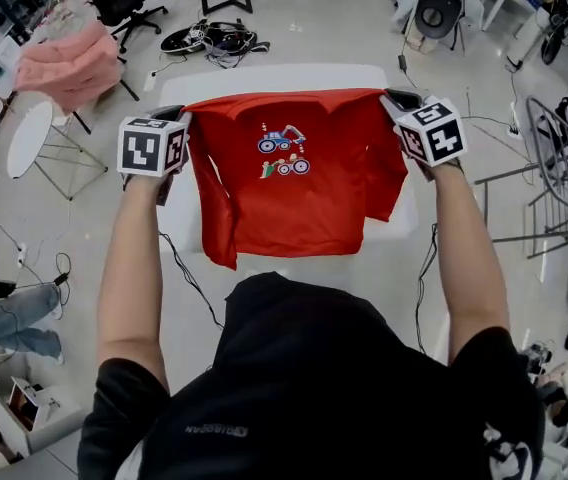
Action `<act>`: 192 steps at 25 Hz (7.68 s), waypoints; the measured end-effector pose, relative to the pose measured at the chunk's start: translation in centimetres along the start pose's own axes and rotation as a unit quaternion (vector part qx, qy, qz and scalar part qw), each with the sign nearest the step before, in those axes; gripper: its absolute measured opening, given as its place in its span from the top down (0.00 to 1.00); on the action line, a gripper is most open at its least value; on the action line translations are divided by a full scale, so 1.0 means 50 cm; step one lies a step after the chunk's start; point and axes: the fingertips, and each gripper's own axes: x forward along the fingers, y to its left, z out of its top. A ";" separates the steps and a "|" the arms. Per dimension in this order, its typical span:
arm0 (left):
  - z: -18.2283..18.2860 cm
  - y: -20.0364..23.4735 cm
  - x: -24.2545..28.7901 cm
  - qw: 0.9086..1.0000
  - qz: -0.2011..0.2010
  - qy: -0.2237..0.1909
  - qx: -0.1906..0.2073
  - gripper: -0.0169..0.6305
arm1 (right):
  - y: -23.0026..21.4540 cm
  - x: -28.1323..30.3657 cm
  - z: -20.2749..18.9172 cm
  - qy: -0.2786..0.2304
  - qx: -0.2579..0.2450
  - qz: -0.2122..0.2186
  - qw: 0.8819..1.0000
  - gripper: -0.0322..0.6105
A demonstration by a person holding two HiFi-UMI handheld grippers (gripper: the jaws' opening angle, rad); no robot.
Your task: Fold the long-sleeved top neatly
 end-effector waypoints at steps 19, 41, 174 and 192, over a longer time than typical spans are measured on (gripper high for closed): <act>-0.181 0.095 0.471 0.977 -0.114 0.179 0.029 0.91 | -0.056 0.433 -0.212 0.168 0.130 0.042 0.976 0.89; -0.249 0.185 0.636 0.960 -0.122 0.205 -0.143 0.76 | -0.148 0.637 -0.268 0.171 0.238 0.207 0.933 0.74; -0.323 -0.306 0.117 0.985 -0.088 0.052 -0.140 0.96 | 0.036 -0.022 -0.667 0.205 0.306 -0.057 0.928 0.79; -0.337 -0.312 0.092 0.985 -0.070 0.055 -0.147 0.96 | -0.037 0.092 -0.660 0.146 0.515 -0.006 0.844 0.72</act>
